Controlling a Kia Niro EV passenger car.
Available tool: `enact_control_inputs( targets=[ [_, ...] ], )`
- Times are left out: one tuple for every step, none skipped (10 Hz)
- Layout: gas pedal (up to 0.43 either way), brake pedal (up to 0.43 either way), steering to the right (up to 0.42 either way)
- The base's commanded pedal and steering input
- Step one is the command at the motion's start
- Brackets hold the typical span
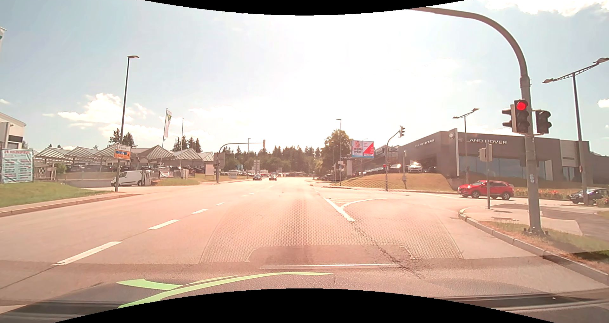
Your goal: Follow the waypoints while adhering to traffic rules and regulations
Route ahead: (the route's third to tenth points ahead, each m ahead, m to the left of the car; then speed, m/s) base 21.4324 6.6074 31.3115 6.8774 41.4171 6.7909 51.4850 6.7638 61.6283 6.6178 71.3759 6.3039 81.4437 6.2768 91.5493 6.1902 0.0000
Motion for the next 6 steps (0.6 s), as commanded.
enact_control_inputs(
  targets=[
    [0.000, 0.256, -0.009],
    [0.000, 0.256, -0.009],
    [0.000, 0.256, -0.009],
    [0.000, 0.256, -0.009],
    [0.000, 0.256, -0.008],
    [0.000, 0.256, -0.008]
  ],
)
